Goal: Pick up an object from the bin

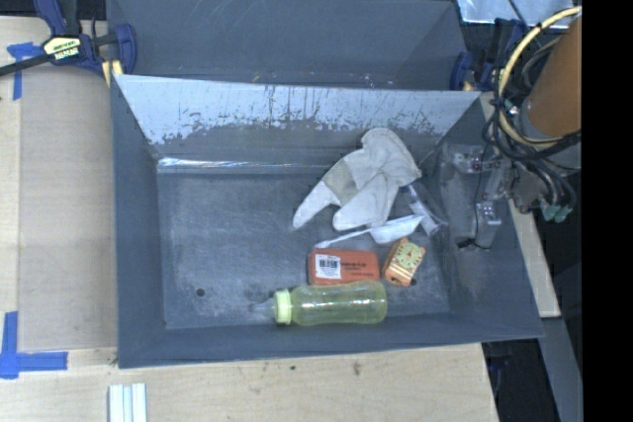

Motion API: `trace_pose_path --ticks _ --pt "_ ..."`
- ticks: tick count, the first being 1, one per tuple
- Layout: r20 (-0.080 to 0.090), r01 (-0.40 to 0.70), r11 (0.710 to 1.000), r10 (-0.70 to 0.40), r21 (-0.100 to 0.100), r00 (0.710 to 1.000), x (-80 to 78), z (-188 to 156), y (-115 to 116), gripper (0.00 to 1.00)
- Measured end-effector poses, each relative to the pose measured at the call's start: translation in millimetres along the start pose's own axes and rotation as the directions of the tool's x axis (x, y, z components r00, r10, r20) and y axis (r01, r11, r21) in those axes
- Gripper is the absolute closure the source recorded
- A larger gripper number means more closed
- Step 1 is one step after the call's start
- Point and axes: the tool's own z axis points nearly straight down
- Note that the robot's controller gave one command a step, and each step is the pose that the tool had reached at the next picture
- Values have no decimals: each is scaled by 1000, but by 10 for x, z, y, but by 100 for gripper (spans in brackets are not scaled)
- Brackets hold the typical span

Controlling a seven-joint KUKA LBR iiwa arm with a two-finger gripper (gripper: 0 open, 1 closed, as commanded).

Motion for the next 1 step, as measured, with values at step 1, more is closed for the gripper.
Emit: trace_pose_path --ticks 1 --pt "8 3 1000 -3 1 1000 -16 -45 6 0"
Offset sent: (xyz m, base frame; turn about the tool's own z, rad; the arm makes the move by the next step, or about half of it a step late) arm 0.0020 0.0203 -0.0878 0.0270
